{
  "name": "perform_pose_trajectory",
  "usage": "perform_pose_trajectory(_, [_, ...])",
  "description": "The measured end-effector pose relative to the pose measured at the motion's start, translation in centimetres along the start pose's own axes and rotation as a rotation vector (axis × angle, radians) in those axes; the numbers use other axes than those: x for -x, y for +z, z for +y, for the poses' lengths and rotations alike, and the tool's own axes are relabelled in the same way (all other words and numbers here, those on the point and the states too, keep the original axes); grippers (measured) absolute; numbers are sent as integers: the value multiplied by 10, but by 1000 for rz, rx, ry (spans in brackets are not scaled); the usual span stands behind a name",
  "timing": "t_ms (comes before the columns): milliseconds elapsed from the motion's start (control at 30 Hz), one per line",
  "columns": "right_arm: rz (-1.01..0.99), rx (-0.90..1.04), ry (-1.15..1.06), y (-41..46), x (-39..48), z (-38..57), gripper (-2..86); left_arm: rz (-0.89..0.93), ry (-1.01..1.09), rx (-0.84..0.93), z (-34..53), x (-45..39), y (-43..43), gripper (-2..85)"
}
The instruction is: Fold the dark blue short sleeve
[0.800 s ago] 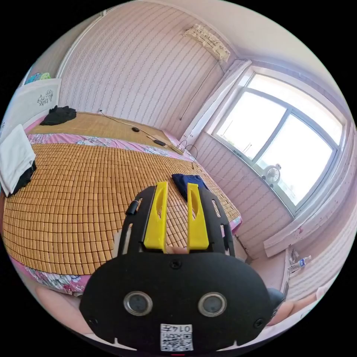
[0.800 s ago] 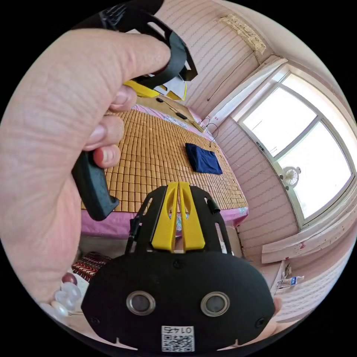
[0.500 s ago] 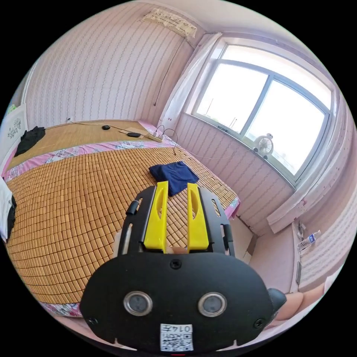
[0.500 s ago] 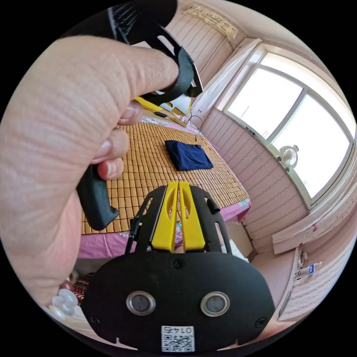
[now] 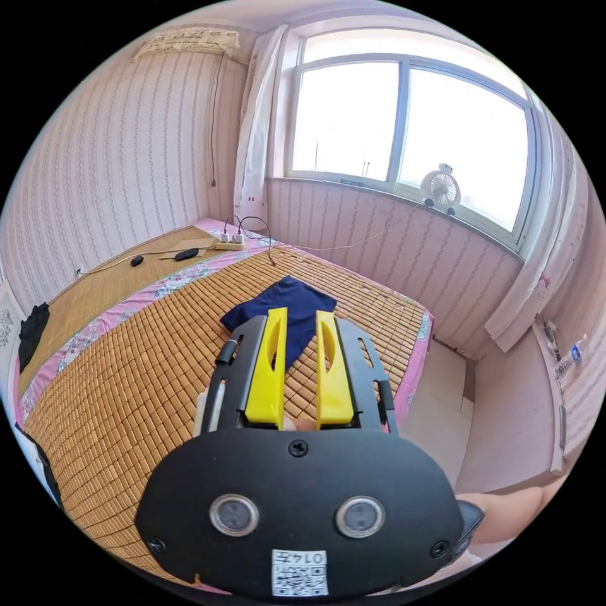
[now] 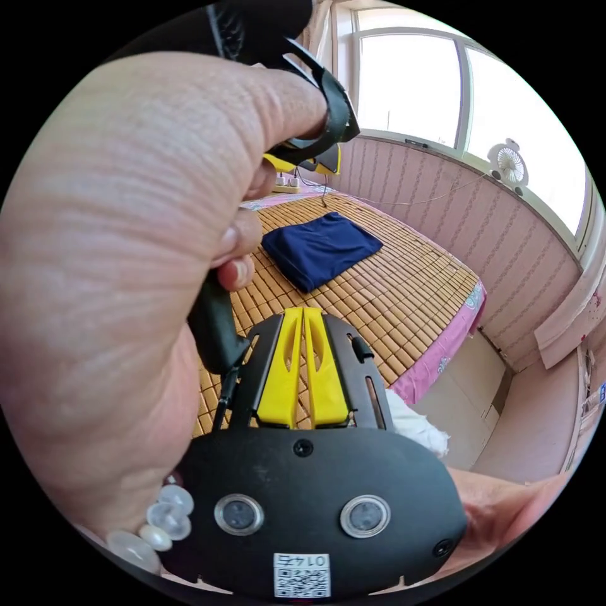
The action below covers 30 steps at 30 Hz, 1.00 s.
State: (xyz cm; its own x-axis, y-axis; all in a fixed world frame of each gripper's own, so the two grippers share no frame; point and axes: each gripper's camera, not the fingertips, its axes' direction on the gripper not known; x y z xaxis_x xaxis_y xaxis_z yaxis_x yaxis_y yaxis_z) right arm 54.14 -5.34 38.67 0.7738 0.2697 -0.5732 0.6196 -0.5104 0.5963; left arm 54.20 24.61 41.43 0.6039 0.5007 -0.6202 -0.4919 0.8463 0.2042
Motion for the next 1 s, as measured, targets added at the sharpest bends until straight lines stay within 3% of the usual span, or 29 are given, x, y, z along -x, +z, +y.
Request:
perform_pose_trajectory(233, [-117, 56, 1, 49, -38, -90, -9, -75, -29, 23, -40, 24, 100, 73])
perform_pose_trajectory(367, [-56, 47, 27, 81, -80, -156, -9, -141, 32, 13, -66, 42, 138, 77])
perform_pose_trajectory(567, [-9, 96, 29, 121, -132, -202, -6, -160, -15, 213, -54, 116, 251, 83])
perform_pose_trajectory(800, [109, 148, -34, 132, -138, -232, -9, -52, -140, 366, -38, 166, 350, 113])
perform_pose_trajectory(1000, [-26, 109, 67, 113, -175, -261, -9, 26, -107, 364, -41, 183, 377, 99])
